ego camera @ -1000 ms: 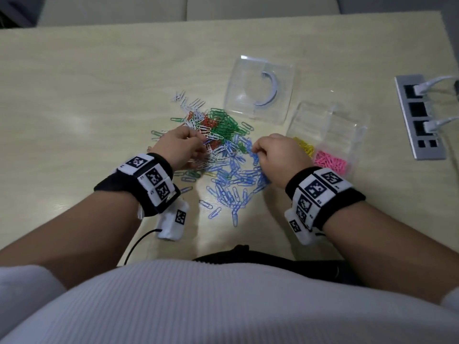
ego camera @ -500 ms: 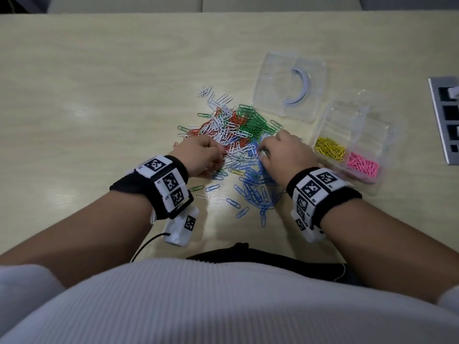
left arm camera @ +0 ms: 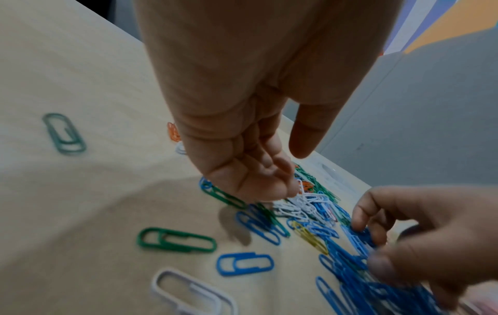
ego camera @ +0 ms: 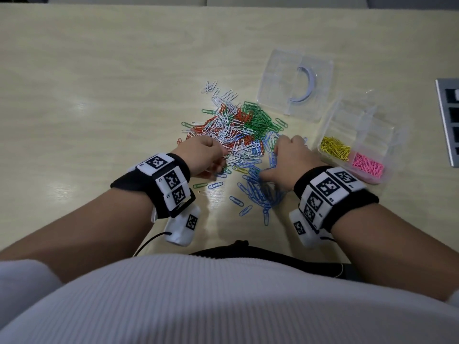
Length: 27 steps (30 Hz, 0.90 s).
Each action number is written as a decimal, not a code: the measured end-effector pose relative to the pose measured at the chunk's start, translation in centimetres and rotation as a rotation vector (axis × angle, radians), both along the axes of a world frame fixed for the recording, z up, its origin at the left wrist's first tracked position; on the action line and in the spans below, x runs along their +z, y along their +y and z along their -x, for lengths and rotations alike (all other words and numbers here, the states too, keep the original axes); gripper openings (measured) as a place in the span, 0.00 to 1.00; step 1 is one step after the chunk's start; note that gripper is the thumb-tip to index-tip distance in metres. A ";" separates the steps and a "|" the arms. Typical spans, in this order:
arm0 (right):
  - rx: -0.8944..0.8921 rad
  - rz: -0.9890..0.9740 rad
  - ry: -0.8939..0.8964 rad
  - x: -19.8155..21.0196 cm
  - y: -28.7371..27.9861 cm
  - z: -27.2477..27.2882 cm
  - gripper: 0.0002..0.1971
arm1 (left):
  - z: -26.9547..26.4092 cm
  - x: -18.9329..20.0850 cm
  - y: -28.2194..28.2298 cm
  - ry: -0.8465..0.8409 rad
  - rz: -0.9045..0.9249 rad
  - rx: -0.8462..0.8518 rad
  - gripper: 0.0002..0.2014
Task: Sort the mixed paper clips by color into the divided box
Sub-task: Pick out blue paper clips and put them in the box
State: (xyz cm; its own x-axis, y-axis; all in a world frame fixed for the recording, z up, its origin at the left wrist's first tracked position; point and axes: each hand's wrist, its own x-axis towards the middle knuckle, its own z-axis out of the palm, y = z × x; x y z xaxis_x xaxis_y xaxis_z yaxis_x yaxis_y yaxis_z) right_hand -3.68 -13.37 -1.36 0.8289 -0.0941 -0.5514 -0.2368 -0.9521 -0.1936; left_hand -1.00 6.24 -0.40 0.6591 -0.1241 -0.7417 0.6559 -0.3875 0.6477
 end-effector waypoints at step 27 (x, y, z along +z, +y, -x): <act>-0.115 -0.416 -0.313 2.6 -2.6 0.4 0.07 | 0.9 -0.2 -5.6 0.310 0.346 0.101 0.16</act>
